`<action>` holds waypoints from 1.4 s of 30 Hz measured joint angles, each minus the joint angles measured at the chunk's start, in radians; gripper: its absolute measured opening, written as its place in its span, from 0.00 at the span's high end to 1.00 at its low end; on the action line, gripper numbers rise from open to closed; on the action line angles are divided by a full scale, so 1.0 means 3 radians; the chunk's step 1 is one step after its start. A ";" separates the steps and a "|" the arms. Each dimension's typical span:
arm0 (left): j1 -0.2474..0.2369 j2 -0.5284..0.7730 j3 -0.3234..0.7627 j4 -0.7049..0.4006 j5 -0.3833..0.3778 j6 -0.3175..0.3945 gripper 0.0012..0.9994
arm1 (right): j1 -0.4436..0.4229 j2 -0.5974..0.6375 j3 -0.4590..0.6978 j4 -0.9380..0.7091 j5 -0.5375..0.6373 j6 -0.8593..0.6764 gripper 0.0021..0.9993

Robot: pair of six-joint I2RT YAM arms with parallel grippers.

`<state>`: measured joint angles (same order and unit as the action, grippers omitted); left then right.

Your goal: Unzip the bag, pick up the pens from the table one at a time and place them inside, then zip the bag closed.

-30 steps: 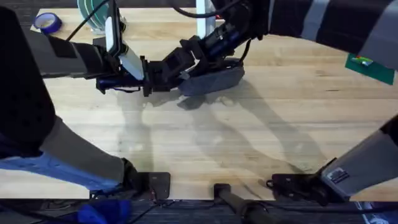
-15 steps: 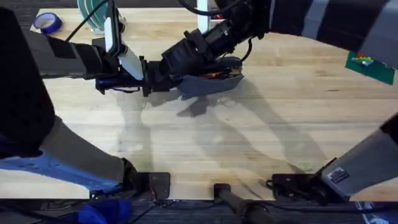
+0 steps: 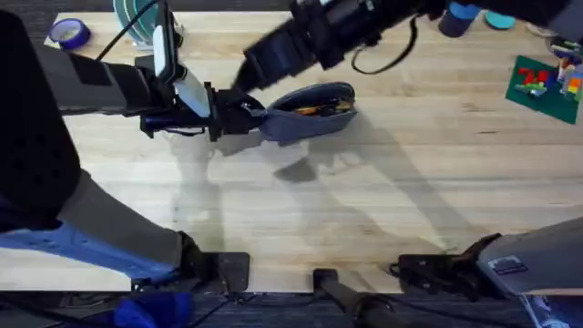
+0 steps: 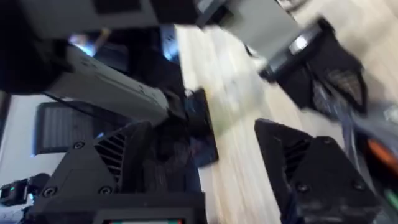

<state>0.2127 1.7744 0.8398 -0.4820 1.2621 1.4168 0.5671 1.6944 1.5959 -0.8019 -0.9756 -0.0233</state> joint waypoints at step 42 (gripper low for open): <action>0.0000 0.0000 0.0000 0.0000 -0.0001 0.0000 0.96 | 0.0000 -0.0066 0.0420 -0.0826 0.1109 -0.2793 0.00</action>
<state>0.2127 1.7744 0.8398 -0.4820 1.2617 1.4169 0.5671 1.6745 1.7218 -1.0496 -0.6430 -0.8613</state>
